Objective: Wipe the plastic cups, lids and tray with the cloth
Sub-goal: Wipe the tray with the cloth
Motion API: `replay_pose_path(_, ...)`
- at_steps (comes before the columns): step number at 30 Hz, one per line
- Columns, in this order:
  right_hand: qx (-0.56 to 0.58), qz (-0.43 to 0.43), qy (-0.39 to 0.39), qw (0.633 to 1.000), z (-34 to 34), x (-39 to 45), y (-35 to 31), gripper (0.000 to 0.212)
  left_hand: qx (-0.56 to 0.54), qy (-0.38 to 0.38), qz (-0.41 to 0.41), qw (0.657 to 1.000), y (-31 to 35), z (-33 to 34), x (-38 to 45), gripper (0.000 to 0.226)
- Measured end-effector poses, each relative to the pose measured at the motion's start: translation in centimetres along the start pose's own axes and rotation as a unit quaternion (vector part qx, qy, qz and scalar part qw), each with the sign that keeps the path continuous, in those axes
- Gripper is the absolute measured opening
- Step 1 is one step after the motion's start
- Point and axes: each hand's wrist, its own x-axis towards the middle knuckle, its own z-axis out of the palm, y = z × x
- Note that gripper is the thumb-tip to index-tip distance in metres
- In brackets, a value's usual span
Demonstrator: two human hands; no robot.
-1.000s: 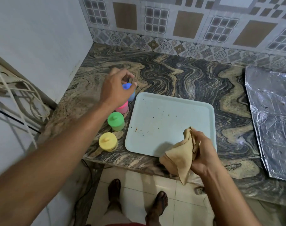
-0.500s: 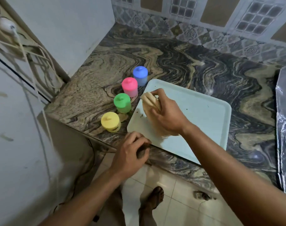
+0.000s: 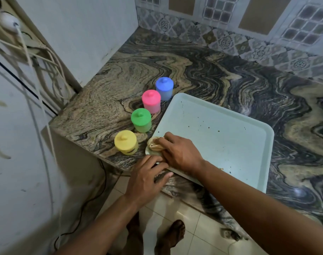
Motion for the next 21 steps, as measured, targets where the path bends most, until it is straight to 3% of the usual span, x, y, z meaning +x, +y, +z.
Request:
replay_pose_path(5,0.011,-0.031,0.012,0.999,0.5,0.7,1.2,0.028,0.001,0.001,0.031,1.0,-0.7,0.1,0.5,0.016)
replay_pose_path(16,-0.006,-0.012,0.042,0.999,0.3,1.9,3.3,0.019,-0.009,0.006,0.042,0.999,-1.1,0.4,0.7,0.021)
replay_pose_path(21,-0.039,0.104,0.06,0.992,-0.8,4.1,6.7,0.02,-0.015,0.005,0.039,0.999,-1.1,0.5,0.7,0.02)
